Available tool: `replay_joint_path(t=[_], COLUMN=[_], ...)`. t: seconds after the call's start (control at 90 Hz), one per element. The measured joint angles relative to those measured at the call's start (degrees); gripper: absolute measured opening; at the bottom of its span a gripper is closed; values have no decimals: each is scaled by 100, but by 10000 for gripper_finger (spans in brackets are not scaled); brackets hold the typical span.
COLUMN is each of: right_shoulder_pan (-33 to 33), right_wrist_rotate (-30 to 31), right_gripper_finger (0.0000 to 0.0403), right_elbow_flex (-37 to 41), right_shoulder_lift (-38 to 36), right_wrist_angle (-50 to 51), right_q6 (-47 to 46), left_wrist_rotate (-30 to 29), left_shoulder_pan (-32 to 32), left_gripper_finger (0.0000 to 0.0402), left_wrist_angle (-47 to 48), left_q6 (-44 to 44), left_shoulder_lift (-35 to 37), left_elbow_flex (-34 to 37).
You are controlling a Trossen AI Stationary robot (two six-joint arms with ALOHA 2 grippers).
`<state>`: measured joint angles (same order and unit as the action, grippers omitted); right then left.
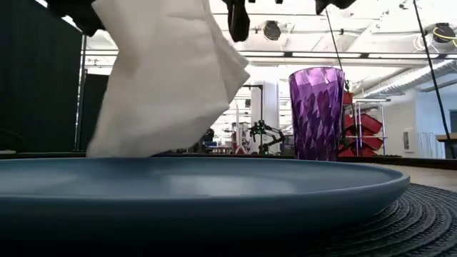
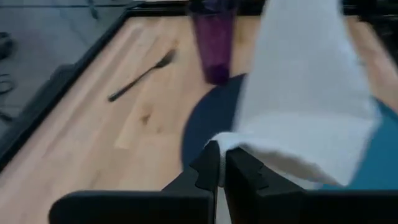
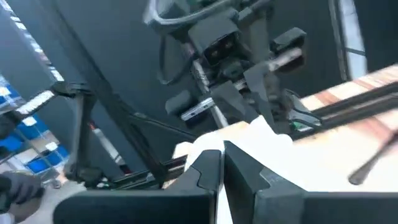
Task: Set table place
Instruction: Fold the white napkin
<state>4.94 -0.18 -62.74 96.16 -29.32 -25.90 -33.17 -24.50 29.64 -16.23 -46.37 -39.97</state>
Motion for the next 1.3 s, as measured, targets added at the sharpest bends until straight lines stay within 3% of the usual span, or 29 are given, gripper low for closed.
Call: replay_joint_path(t=[0.433,0.656,0.933,1.3], right_shoulder_pan=[-1273,-1816,-2390,-2986], right_wrist_rotate=[-159,-485,-751,-922], right_gripper_finger=[0,0,0,0], right_elbow_flex=[2,161,579,801], right_shoulder_lift=[2,2,9,9], right_wrist_angle=[1572,1590,1591,1591], right_q6=[128,106,-42,204], left_wrist_rotate=[-689,-731,-134,847], left_shoulder_pan=[674,1521,2759,3796], left_gripper_finger=[0,0,0,0], left_wrist_angle=[357,-827,-1875,-2915], left_q6=[-127,537,1064,1436], left_shoulder_lift=[-203,-227,-544,-1442], left_elbow_flex=[236,806,1172,1213])
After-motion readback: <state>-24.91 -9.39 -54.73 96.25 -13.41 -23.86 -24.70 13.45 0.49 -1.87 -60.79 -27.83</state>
